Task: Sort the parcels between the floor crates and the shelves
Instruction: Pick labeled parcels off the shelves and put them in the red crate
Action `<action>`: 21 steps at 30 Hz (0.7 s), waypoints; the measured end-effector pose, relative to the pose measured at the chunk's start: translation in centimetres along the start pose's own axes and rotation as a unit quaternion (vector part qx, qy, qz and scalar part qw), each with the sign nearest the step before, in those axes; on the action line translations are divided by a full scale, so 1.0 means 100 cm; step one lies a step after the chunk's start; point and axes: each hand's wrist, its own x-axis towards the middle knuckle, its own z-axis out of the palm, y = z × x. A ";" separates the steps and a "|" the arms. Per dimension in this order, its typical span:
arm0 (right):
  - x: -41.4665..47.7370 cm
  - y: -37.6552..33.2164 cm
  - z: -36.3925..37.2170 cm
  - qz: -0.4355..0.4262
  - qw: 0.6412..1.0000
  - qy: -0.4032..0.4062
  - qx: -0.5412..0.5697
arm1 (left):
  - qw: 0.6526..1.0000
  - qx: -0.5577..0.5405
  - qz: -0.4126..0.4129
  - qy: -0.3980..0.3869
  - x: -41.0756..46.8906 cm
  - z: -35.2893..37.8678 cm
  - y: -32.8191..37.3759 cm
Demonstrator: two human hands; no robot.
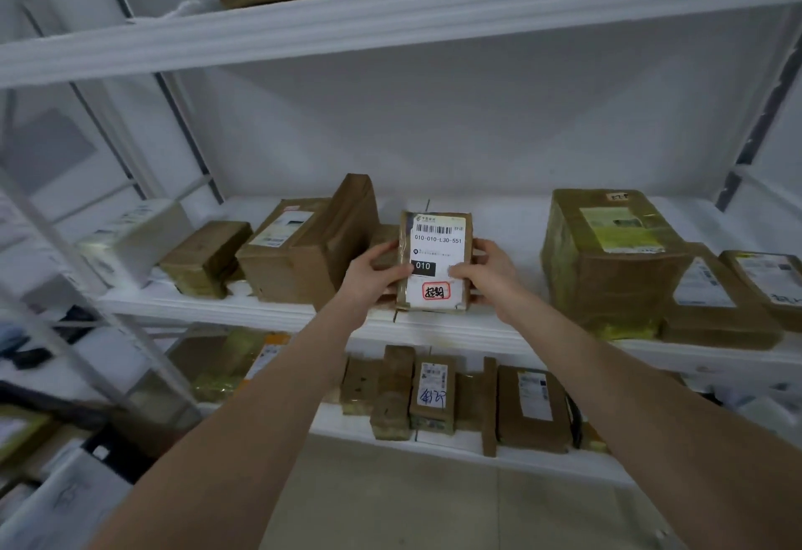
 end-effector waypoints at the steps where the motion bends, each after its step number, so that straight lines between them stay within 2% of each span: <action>1: -0.002 -0.002 0.008 -0.004 1.000 -0.009 0.001 | 1.000 0.004 0.002 0.003 -0.006 -0.011 0.000; 6: -0.016 -0.007 0.054 -0.001 0.995 -0.078 -0.058 | 0.999 0.028 -0.016 0.002 -0.040 -0.073 -0.010; 12: -0.037 0.007 0.131 0.040 0.965 -0.215 -0.147 | 0.994 0.013 -0.105 0.027 -0.089 -0.159 -0.038; 21: -0.102 0.047 0.306 0.057 0.935 -0.317 -0.148 | 0.978 -0.051 -0.130 0.158 -0.178 -0.286 -0.100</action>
